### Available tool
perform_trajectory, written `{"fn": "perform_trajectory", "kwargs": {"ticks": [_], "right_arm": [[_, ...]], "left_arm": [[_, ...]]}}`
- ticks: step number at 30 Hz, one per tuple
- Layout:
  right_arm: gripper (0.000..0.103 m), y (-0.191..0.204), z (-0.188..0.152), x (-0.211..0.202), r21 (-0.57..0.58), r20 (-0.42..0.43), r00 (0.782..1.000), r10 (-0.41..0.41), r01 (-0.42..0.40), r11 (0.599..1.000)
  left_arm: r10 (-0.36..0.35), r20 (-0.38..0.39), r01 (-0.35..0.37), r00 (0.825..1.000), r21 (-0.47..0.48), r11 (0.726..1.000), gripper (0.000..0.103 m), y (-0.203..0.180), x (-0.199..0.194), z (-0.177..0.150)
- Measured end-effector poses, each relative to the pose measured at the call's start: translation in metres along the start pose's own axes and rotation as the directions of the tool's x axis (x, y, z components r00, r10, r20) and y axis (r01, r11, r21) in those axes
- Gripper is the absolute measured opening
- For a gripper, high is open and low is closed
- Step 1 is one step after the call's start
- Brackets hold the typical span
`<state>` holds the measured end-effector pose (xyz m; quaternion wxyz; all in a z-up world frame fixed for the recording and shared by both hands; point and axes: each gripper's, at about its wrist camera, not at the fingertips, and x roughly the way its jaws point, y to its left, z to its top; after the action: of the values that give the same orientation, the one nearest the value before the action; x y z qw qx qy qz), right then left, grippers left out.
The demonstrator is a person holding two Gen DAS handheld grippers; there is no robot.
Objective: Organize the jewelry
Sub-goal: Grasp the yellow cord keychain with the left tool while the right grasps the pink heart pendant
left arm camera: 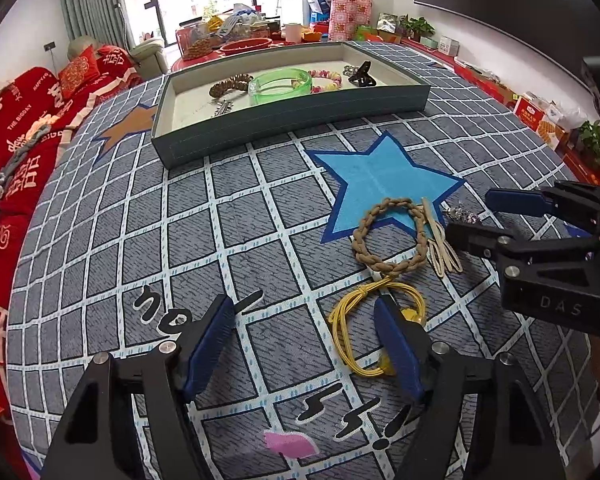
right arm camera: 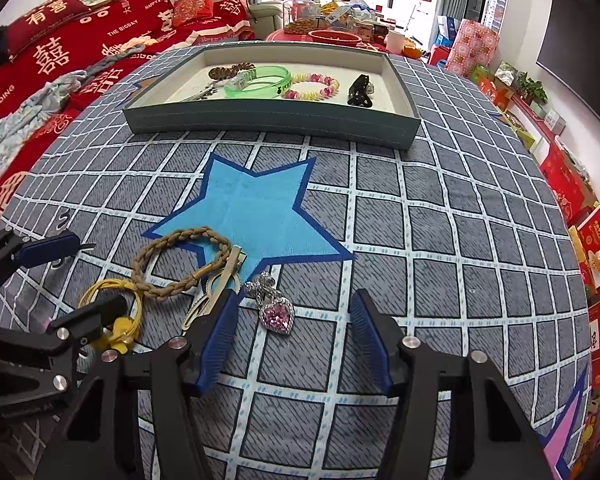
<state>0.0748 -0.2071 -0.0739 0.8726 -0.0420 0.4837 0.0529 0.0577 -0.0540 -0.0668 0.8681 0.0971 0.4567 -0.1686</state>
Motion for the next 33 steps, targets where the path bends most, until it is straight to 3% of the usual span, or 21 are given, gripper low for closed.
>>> {"fn": "perform_trajectory", "kwargs": {"ticks": [6, 9, 11, 14, 15, 16, 24, 33], "right_arm": [[0.04, 0.006, 0.003, 0.0, 0.001, -0.004, 1.0, 0.004, -0.003, 1.0], [0.022, 0.006, 0.003, -0.001, 0.013, -0.003, 1.0, 0.0, 0.0, 1.0], [0.019, 0.005, 0.003, -0.001, 0.025, -0.004, 1.0, -0.001, 0.001, 1.0], [0.019, -0.002, 0.001, -0.003, 0.066, -0.002, 1.0, 0.009, -0.008, 0.998], [0.019, -0.006, -0.001, -0.005, 0.087, -0.001, 1.0, 0.016, -0.016, 0.996], [0.019, -0.01, -0.002, -0.007, 0.109, 0.0, 1.0, 0.026, -0.026, 0.994], [0.019, -0.033, -0.014, -0.023, 0.205, 0.021, 0.997, 0.071, -0.074, 0.976], [0.019, -0.044, -0.02, -0.037, 0.257, 0.046, 0.993, 0.104, -0.113, 0.96]], "left_arm": [[-0.021, -0.005, 0.021, 1.0, 0.015, 1.0, 0.068, -0.006, -0.002, 0.001], [-0.019, -0.008, 0.019, 1.0, 0.014, 1.0, 0.068, -0.006, -0.002, 0.001], [-0.029, -0.01, 0.03, 1.0, 0.009, 1.0, 0.061, -0.006, -0.003, 0.001], [-0.044, -0.007, 0.044, 0.999, 0.026, 0.999, 0.034, -0.009, -0.006, 0.0], [-0.047, -0.007, 0.047, 0.999, 0.03, 0.998, 0.02, -0.009, -0.006, 0.0], [-0.055, -0.006, 0.055, 0.998, 0.035, 0.998, 0.018, -0.01, -0.006, 0.0], [-0.12, 0.018, 0.12, 0.993, -0.019, 0.993, 0.018, -0.002, -0.018, -0.003], [-0.138, 0.061, 0.141, 0.988, -0.046, 0.989, 0.018, 0.009, -0.041, 0.001]]}}
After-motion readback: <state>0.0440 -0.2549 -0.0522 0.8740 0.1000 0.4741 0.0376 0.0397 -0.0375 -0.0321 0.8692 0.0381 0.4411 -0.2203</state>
